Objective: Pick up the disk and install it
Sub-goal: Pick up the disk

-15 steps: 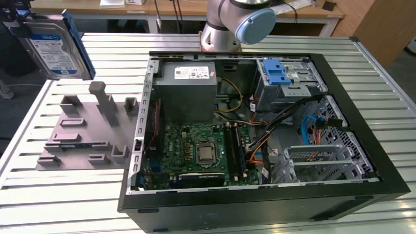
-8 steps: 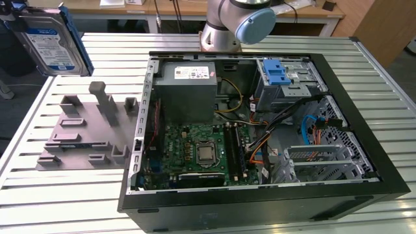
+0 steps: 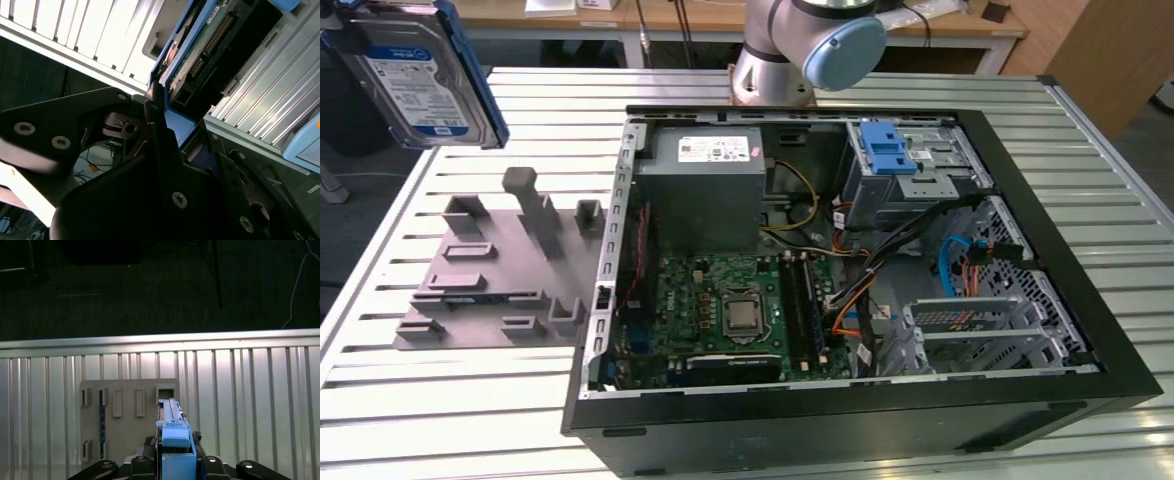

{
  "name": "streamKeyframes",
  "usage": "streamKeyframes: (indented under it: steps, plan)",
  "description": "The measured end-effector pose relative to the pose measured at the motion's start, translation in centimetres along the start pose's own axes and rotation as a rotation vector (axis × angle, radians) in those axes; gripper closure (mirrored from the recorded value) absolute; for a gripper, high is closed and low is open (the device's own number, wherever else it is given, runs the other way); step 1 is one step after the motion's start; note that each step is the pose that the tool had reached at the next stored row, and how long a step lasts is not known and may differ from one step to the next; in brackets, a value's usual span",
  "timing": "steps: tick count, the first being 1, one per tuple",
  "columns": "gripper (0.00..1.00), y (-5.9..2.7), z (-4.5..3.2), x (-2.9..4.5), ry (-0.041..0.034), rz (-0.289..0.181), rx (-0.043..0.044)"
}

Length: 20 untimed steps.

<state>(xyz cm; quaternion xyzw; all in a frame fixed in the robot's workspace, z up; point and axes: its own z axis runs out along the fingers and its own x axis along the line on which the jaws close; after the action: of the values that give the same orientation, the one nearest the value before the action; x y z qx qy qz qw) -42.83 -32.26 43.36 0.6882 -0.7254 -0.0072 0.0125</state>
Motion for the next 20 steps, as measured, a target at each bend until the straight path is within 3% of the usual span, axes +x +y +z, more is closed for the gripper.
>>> streamKeyframes:
  steps: [8, 20]
  plan:
    - [0.63, 0.03, -1.0, 0.01, 0.0, 0.0, 0.0]
    - [0.63, 0.03, -1.06, 0.01, 0.0, 0.0, 0.0]
